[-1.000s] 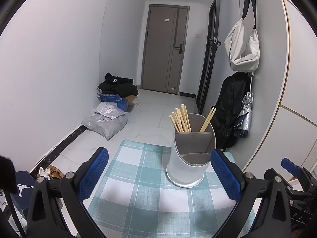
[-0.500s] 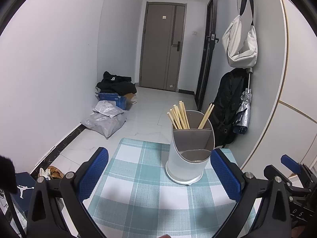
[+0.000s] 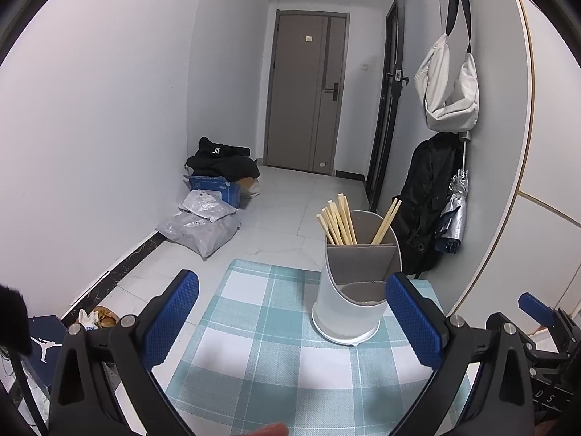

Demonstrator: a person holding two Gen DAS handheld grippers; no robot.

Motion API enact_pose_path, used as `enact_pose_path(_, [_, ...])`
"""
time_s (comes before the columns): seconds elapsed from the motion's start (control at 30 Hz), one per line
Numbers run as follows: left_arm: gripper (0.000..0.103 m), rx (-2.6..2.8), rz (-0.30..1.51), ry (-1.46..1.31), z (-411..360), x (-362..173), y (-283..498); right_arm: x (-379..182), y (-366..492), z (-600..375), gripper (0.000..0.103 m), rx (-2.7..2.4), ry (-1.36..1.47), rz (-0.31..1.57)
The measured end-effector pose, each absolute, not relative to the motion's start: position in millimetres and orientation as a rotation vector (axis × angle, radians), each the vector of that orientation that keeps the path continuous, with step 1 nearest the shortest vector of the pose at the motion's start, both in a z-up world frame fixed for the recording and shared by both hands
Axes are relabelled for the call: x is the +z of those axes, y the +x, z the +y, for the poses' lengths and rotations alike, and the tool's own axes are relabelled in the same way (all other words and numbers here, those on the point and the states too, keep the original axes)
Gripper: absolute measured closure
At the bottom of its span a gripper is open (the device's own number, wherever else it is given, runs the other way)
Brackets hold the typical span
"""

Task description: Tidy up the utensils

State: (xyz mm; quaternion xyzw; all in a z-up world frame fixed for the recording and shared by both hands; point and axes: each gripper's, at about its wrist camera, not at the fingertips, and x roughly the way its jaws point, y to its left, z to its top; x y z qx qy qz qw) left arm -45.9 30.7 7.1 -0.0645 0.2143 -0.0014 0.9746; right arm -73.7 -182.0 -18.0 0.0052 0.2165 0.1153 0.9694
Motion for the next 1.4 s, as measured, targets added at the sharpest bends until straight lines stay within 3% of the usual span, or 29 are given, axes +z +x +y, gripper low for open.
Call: enact_pose_path(1.4, [0.002,-0.011,0.432,-0.127,28.7,7.4,-45.9,-21.3,-73.7,-180.3,0.009,0.234,0.009,0.452])
